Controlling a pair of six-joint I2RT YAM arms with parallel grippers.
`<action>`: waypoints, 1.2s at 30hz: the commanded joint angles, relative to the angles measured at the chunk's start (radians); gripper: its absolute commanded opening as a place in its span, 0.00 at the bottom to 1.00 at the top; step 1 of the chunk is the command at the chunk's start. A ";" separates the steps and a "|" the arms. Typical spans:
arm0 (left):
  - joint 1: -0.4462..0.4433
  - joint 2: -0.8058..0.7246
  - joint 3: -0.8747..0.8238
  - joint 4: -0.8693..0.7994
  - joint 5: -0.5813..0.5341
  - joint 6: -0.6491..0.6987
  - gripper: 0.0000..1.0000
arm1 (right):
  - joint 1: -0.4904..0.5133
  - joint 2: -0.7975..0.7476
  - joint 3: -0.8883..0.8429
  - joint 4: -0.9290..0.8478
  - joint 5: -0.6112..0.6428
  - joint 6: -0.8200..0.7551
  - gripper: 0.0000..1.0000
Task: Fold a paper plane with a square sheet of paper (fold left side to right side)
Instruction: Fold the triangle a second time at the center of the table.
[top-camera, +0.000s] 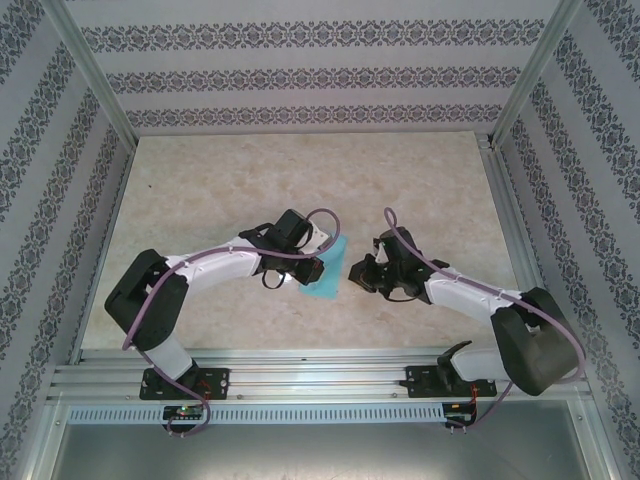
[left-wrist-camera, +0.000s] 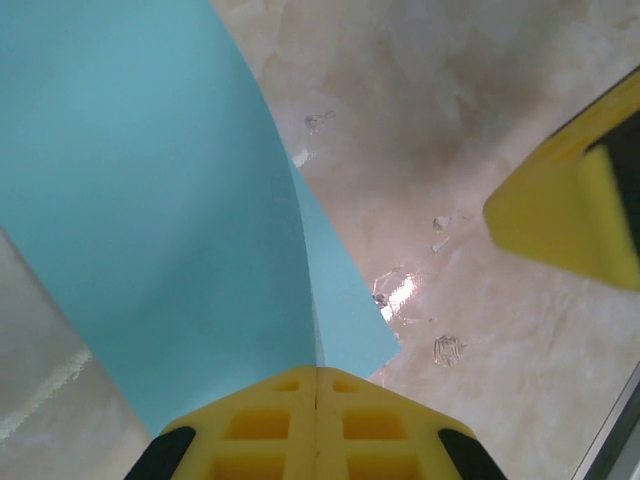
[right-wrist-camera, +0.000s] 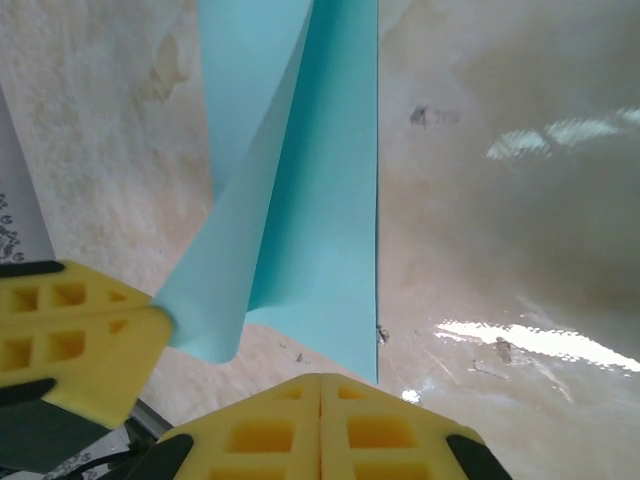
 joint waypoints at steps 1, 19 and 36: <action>0.027 0.025 0.014 0.039 0.065 0.017 0.00 | 0.049 0.061 -0.011 0.174 0.032 0.063 0.04; 0.079 0.074 0.051 -0.004 0.065 0.066 0.03 | 0.170 0.273 0.057 0.144 0.094 0.093 0.01; 0.096 0.093 0.121 -0.137 0.079 0.167 0.05 | 0.171 0.255 0.136 0.045 0.100 -0.036 0.05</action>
